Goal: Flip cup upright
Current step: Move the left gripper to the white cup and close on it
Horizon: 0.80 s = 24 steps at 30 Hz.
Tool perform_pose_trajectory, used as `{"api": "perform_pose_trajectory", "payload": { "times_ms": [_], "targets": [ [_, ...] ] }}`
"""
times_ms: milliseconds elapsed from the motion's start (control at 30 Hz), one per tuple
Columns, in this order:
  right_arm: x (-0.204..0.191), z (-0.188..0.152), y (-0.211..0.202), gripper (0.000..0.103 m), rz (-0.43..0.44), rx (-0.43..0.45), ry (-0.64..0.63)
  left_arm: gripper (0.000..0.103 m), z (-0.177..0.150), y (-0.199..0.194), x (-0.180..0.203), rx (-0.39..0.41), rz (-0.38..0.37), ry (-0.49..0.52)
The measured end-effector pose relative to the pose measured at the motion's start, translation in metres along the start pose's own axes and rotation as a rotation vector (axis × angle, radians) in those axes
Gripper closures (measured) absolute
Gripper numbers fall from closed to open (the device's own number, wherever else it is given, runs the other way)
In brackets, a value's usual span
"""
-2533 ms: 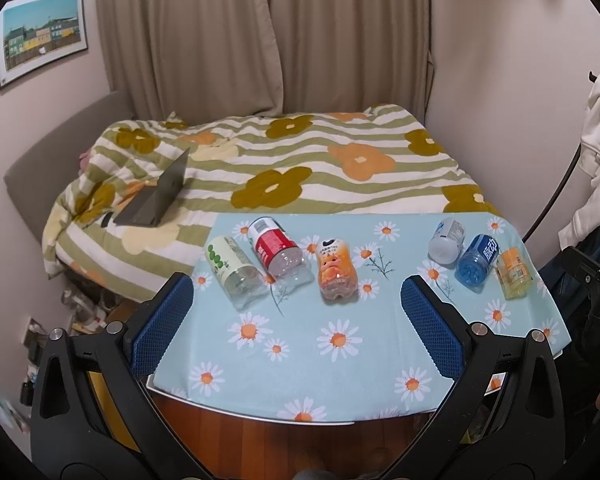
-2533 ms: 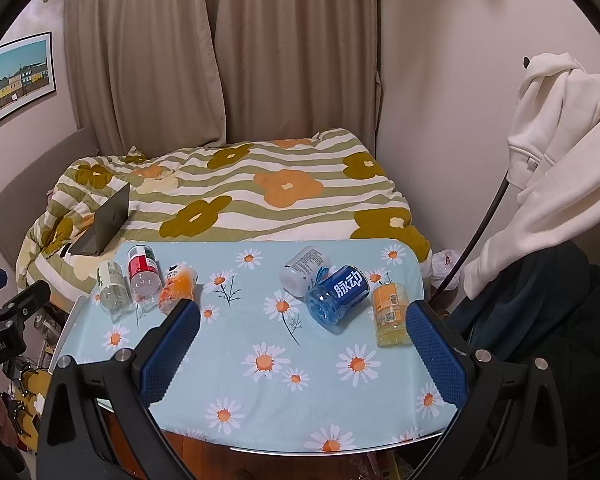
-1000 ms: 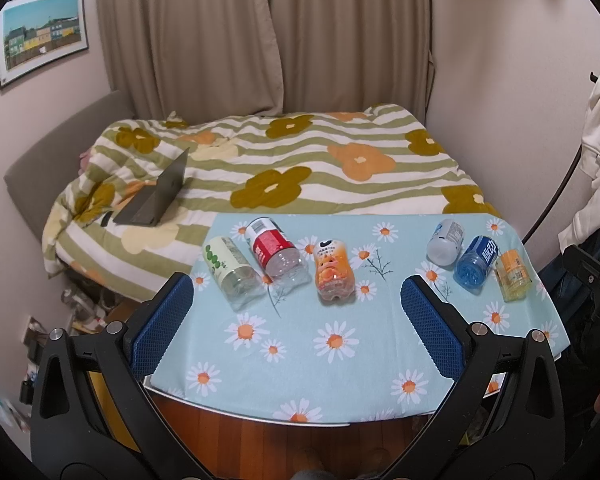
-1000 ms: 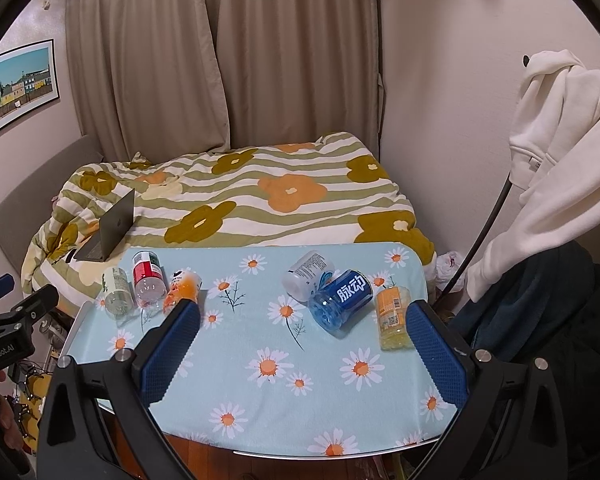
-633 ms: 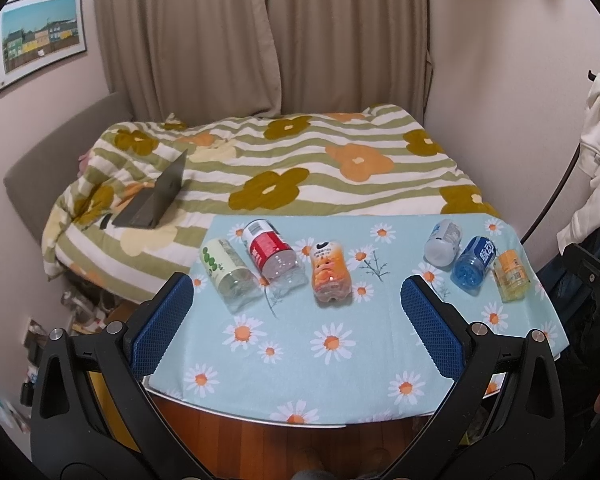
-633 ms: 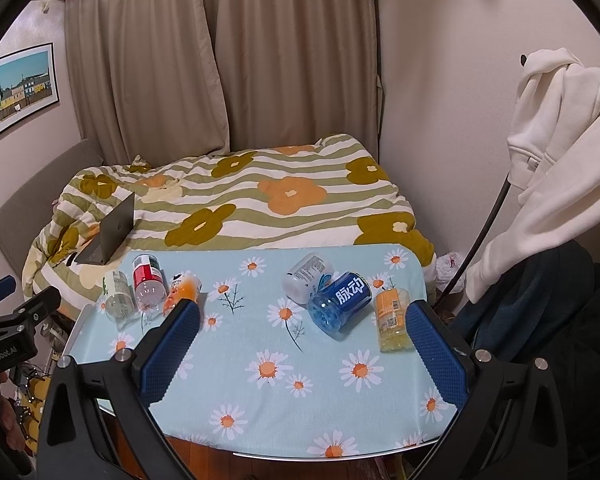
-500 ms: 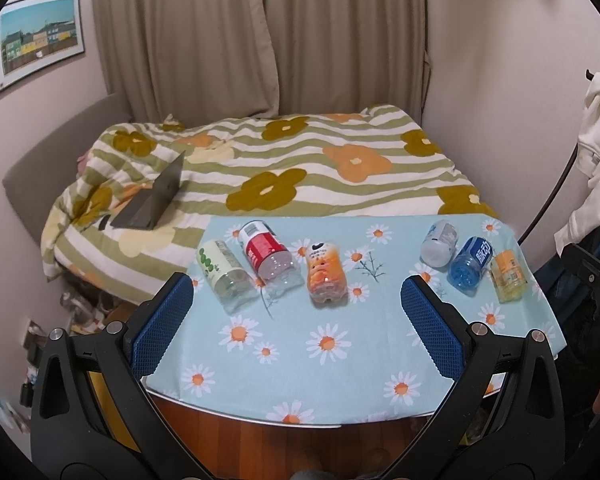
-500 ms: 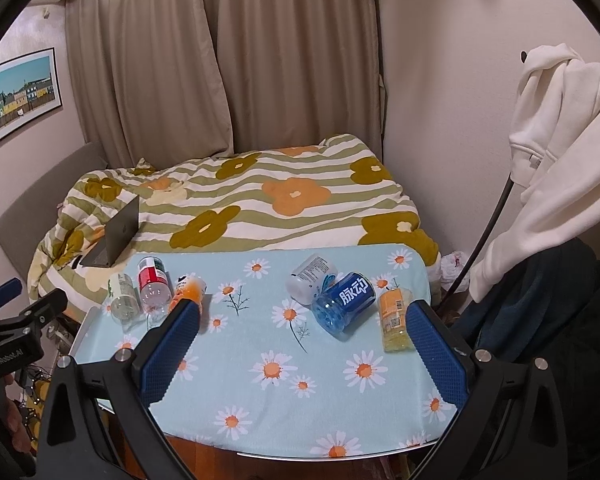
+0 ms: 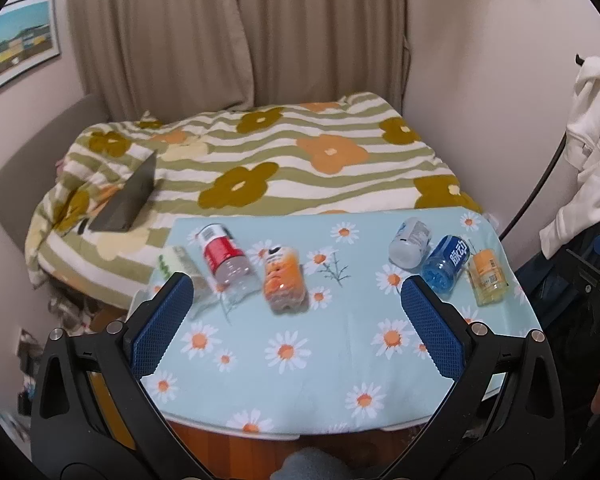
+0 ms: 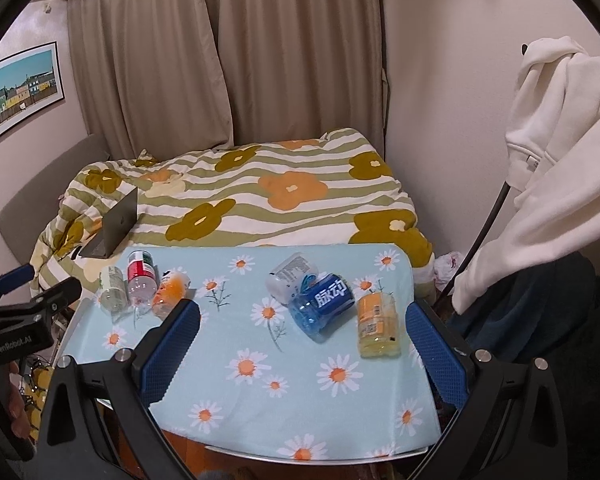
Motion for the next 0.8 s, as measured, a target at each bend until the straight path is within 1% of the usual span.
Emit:
{"api": "perform_pose_trajectory", "payload": {
  "times_ms": [167, 300, 467, 600, 800],
  "targets": [
    [0.01, 0.002, 0.017, 0.0, -0.017, -0.014, 0.03, 0.0, 0.021, 0.034, 0.017, -0.034, -0.043, 0.07],
    [0.018, 0.004, 0.031, 0.0, -0.049, -0.017, 0.07, 0.0, 0.046, 0.078, 0.033, -0.084, -0.109, 0.155],
    [0.024, 0.009, 0.055, 0.0, -0.096, -0.034, 0.151, 0.0, 0.07, 0.132, 0.058, -0.143, -0.184, 0.267],
    [0.029, 0.012, 0.078, 0.0, -0.132, -0.054, 0.21, 0.0, 0.078, 0.177, 0.083, -0.229, -0.258, 0.33],
    [0.037, 0.014, 0.111, 0.0, -0.185, -0.09, 0.297, 0.0, 0.079, 0.231, 0.121, -0.32, -0.339, 0.43]
  ]
}}
Point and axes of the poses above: each gripper's, at about its wrist camera, not at the fingertips, and y roughly the way its jaws point, x to its right, z to its top, the point moved 2 cm from there along y, roughly the way its jaws point, and after that the axes turned 4 degrees about -x, right-handed, at the moved point
